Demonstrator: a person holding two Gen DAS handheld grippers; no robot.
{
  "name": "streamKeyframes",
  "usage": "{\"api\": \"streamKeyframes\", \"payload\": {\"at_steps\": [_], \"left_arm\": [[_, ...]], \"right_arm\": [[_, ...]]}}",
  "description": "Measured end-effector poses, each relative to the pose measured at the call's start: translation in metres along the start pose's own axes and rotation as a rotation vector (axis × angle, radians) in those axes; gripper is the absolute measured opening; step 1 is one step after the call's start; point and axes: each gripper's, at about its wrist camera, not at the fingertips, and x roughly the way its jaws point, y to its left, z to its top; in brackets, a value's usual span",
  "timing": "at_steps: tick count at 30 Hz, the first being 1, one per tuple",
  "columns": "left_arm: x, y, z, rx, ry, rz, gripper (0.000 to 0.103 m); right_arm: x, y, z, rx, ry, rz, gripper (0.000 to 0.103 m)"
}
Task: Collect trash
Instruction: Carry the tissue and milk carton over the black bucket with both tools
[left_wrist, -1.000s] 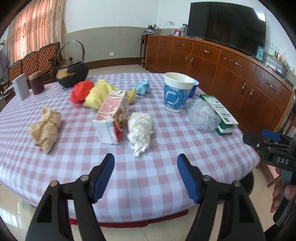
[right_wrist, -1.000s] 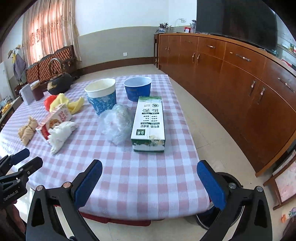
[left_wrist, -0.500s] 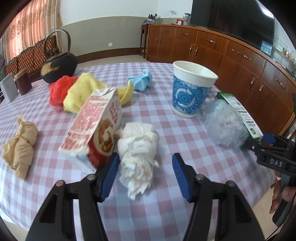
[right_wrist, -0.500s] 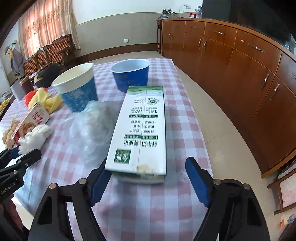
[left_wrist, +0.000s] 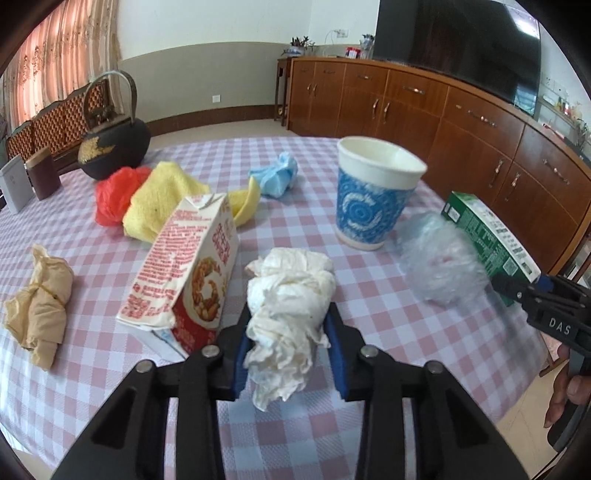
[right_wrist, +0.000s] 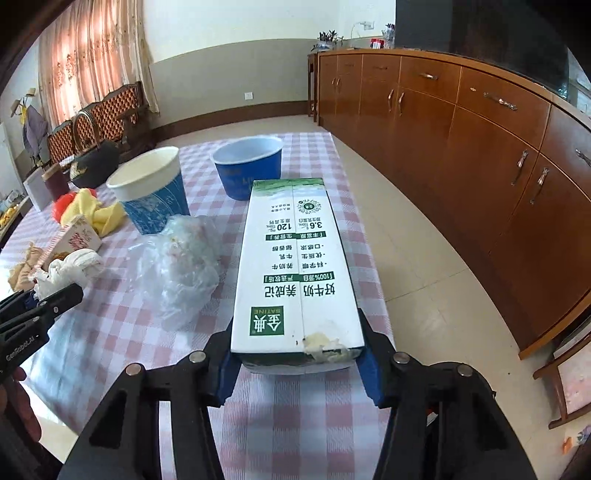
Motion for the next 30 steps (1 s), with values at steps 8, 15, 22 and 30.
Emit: {"api": "streamKeyframes", "payload": {"at_steps": [8, 15, 22, 30], "left_arm": [[-0.028, -0.015, 0.000, 0.019, -0.036, -0.028, 0.037], [-0.054, -0.054, -0.009, 0.090, -0.058, -0.093, 0.037], [-0.064, -0.114, -0.020, 0.170, -0.054, -0.179, 0.037], [-0.068, -0.173, -0.029, 0.249, -0.046, -0.254, 0.037]], "right_arm": [[-0.048, -0.016, -0.012, 0.039, -0.068, -0.022, 0.056], [-0.096, -0.040, -0.035, 0.049, -0.113, -0.051, 0.056], [-0.130, -0.074, -0.063, 0.071, -0.115, -0.099, 0.056], [-0.154, -0.120, -0.093, 0.123, -0.114, -0.151, 0.056]]}}
